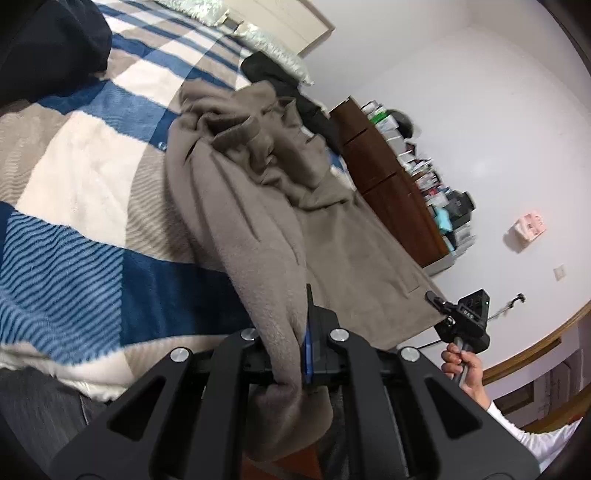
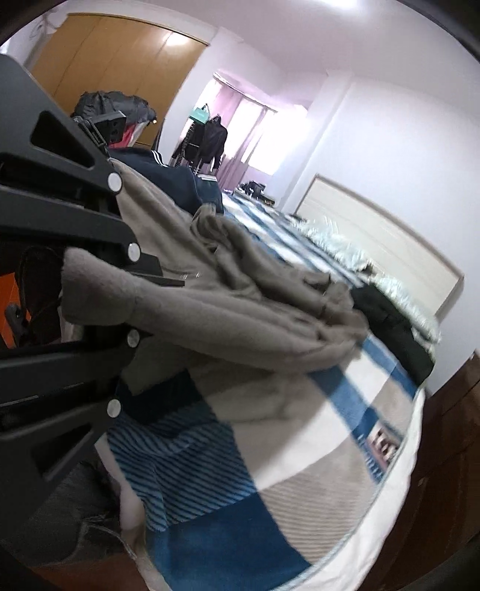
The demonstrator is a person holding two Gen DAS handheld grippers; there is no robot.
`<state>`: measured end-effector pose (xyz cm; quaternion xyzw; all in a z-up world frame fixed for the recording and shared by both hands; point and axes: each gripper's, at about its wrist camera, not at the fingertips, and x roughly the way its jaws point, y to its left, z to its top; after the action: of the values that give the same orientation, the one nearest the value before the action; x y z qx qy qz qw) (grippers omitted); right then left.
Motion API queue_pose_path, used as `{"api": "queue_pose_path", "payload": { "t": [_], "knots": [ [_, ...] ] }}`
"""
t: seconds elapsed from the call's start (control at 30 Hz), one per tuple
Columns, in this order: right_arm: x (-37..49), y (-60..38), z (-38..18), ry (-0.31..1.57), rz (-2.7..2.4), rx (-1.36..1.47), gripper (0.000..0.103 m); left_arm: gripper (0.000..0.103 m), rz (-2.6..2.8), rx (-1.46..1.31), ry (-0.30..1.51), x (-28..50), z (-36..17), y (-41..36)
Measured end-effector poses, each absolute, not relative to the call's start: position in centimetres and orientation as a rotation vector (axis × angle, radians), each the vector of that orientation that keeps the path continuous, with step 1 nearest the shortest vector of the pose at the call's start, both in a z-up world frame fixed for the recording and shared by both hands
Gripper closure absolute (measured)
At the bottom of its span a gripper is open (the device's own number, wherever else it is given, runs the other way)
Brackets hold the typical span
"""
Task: Fold large clothes
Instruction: 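Lift the hem with both tools and fold it up toward the collar, then open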
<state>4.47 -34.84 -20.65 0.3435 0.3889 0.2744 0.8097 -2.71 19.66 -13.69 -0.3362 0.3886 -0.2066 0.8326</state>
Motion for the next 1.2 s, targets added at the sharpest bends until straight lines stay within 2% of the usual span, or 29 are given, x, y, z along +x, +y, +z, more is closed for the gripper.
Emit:
{"api": "queue_pose_path", "payload": {
  "t": [0.13,0.27,0.4,0.83,1.03,1.2],
  "knots": [
    [1.6,-35.6,-17.8,0.796,0.643,0.713,0.096,0.097,-0.468,-0.740,0.770,-6.2,-11.2,19.7],
    [-1.0,-37.3,-16.8,0.786,0.653,0.775,0.096,0.097,-0.458,-0.794,0.795,-9.0,-11.0,20.5],
    [0.0,-37.9,-16.5,0.758,0.647,0.881,0.096,0.097,-0.443,-0.830,0.807,-8.2,-11.1,21.2],
    [14.9,-36.8,-10.7,0.605,0.614,1.034,0.096,0.096,-0.423,-0.897,0.735,7.4,-5.9,24.6],
    [24.8,-34.8,-8.7,0.634,0.599,0.998,0.096,0.096,-0.357,-0.954,0.759,16.0,-6.0,26.8],
    [34.1,-32.5,-10.0,0.710,0.552,0.962,0.096,0.095,-0.272,-0.944,0.813,23.7,-7.8,28.3]
  ]
}}
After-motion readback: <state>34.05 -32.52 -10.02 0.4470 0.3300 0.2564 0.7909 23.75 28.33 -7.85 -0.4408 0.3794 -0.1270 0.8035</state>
